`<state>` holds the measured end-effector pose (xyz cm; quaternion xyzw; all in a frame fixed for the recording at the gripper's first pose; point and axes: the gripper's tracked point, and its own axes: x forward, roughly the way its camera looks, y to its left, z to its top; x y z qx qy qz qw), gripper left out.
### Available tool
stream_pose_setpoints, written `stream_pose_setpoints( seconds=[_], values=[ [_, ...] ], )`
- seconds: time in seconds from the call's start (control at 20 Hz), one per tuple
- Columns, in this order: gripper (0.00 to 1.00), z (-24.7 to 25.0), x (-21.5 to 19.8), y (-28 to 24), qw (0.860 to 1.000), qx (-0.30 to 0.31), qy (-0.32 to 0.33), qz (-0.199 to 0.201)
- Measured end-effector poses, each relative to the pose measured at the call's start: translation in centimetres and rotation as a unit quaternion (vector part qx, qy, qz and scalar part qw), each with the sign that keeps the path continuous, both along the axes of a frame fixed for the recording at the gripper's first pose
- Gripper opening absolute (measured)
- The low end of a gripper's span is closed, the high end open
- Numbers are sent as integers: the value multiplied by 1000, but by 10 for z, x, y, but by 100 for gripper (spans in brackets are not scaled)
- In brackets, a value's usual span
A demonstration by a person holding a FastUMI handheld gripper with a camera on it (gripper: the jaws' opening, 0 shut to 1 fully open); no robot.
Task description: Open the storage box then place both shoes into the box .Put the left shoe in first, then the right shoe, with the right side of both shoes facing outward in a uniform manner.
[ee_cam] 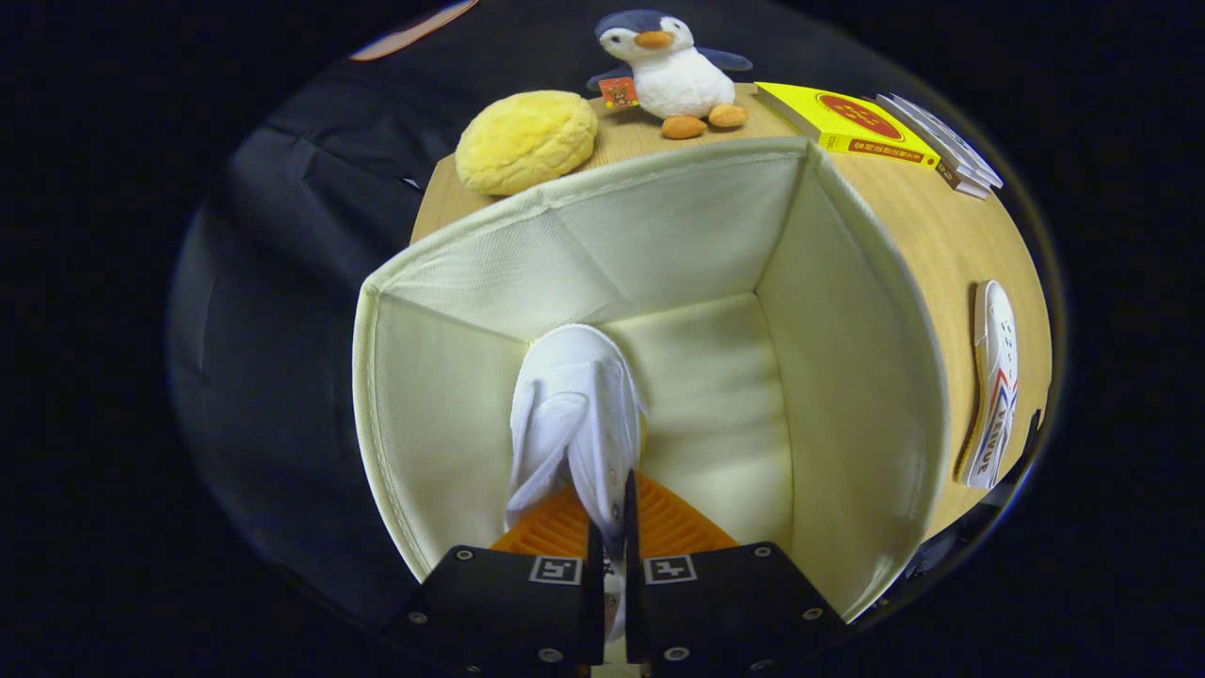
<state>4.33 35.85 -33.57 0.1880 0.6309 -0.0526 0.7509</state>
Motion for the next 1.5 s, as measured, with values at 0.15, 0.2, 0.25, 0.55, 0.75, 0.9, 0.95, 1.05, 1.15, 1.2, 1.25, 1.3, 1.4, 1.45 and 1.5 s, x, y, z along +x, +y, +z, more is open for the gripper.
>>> stream_pose_setpoints(
  seconds=[0.15, 0.2, 0.25, 0.55, 0.75, 0.9, 0.95, 1.05, 1.15, 1.2, 1.25, 1.3, 1.4, 1.45, 1.5],
  values=[
    [20, 9, -13, 14, 999, 42, 4, 28],
    [23, 13, -13, 13, 998, 47, -8, 37],
    [26, 26, -12, 15, 997, 67, -21, 42],
    [67, 92, -13, -32, 984, 86, -135, 80],
    [84, 127, -13, -92, 969, 50, -225, 95],
    [90, 140, -18, -141, 957, 19, -274, 98],
    [93, 140, -21, -158, 954, 9, -284, 97],
    [96, 142, -33, -190, 951, -14, -292, 101],
    [98, 134, -44, -225, 950, -44, -294, 95],
    [98, 126, -51, -240, 951, -55, -290, 91],
    [98, 118, -58, -257, 952, -67, -285, 87],
    [98, 110, -65, -273, 954, -78, -277, 83],
    [98, 93, -81, -299, 958, -97, -259, 75],
    [98, 87, -88, -310, 959, -103, -253, 71],
    [99, 79, -94, -322, 961, -109, -247, 67]
  ],
)
